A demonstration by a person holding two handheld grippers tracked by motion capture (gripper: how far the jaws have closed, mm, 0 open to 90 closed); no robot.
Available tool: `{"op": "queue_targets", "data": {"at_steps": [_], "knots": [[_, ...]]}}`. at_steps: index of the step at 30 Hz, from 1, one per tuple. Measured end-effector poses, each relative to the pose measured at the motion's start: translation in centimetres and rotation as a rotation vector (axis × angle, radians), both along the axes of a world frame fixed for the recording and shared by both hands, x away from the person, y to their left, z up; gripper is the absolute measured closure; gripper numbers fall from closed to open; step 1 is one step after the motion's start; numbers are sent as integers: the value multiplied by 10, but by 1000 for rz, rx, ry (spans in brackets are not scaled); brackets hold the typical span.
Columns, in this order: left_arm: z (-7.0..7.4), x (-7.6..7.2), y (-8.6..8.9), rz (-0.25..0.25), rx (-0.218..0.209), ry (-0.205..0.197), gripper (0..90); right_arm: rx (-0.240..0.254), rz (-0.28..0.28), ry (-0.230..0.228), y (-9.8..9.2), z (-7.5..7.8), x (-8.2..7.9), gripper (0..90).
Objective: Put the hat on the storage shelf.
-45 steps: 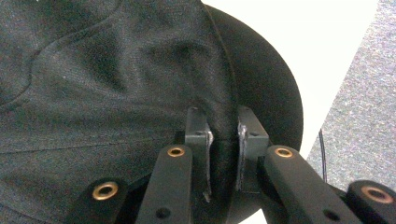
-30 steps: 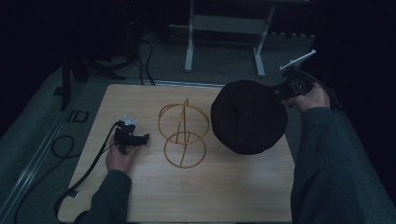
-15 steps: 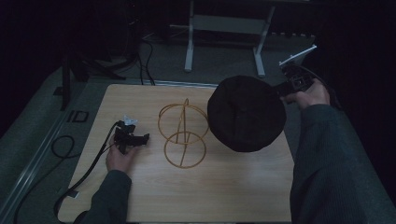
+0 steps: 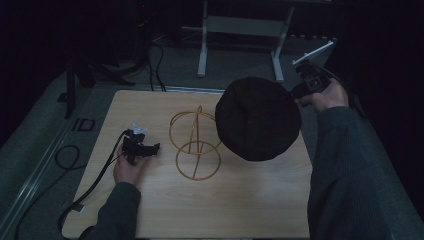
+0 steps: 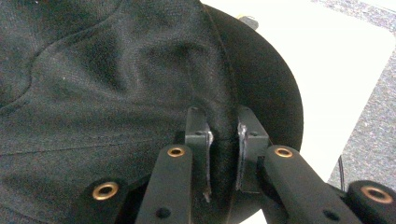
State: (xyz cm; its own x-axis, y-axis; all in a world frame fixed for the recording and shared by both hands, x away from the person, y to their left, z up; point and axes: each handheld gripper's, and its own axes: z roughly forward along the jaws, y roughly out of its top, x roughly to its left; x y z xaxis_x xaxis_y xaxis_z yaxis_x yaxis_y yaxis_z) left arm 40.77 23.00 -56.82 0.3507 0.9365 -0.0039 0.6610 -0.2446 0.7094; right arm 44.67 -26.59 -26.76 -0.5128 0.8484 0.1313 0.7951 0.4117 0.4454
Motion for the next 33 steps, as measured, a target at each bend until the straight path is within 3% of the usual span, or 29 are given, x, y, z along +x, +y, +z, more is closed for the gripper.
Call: {"op": "queue_targets", "data": {"at_steps": [7, 33], "knots": [[0, 0, 0, 0, 0, 0, 141, 25, 10, -11, 7, 6, 0, 790], [0, 0, 0, -1, 0, -1, 141, 1, 85, -15, 58, 17, 6, 790]]}}
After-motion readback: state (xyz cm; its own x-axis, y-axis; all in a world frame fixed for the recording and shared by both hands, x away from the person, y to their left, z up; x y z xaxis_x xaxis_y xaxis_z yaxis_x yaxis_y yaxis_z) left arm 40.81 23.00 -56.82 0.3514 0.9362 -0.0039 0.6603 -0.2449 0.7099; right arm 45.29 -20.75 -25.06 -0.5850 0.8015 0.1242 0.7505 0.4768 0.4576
